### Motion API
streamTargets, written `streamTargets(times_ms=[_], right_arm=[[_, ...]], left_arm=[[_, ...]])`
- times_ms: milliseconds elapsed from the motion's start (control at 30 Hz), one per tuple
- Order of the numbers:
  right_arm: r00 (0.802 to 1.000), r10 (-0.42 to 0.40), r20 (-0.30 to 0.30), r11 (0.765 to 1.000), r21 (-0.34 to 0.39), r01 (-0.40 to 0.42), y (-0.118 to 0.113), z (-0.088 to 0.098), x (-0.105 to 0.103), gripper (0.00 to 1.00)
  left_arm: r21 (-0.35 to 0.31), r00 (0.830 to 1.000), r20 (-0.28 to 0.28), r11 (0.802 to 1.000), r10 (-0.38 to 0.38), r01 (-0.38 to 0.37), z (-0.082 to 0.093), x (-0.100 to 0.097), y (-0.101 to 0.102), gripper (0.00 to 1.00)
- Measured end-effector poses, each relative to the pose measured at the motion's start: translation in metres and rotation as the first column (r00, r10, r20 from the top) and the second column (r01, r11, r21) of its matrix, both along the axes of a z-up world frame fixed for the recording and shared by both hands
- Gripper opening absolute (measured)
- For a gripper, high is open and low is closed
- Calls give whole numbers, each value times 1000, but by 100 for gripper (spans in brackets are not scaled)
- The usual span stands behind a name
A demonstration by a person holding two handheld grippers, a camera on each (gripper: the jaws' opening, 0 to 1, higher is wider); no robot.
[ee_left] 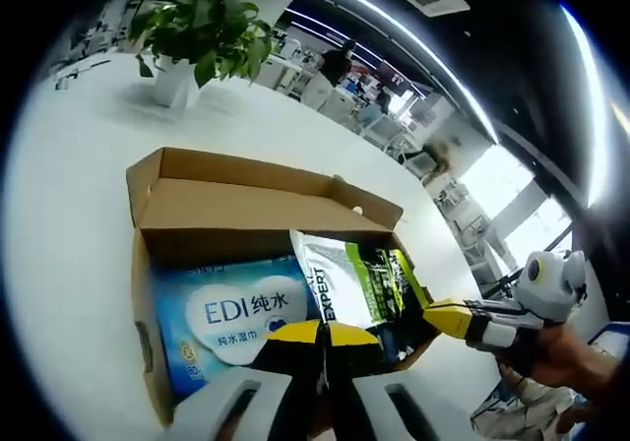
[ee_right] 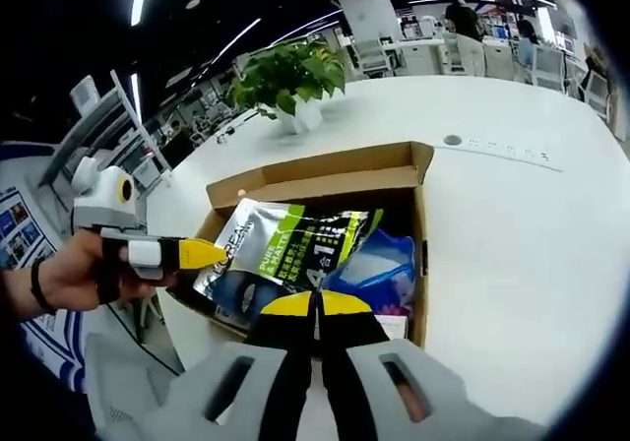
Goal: Operate the shoe box by opening the lid, removing the specified soft item, and placing it in the target area until the item is outside and the box remains undamaged.
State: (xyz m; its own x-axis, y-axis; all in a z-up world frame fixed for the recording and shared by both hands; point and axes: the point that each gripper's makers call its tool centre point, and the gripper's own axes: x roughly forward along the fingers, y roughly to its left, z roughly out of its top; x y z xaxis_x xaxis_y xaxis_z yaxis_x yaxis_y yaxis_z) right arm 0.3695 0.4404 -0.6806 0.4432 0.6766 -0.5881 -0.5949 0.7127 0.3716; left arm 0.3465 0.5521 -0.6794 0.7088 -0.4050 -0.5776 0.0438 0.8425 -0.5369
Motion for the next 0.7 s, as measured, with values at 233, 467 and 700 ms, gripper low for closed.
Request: streamTargets(times_ms=[233,467,700], right_arm=[[1000,-27,15,1000,12,27,-18,8,3,0],[998,-63,26,998,19,62,-41,14,4,0],[994,-105,40,994,19,105,-70,19,4,0]], left_arm=[[-1,999,14,999,-35,35,9,7,-16,0],[6,997,18,997,-81,81,11,12,-37,0],[11,990,28,990,-141,140,16,21,-68,0]])
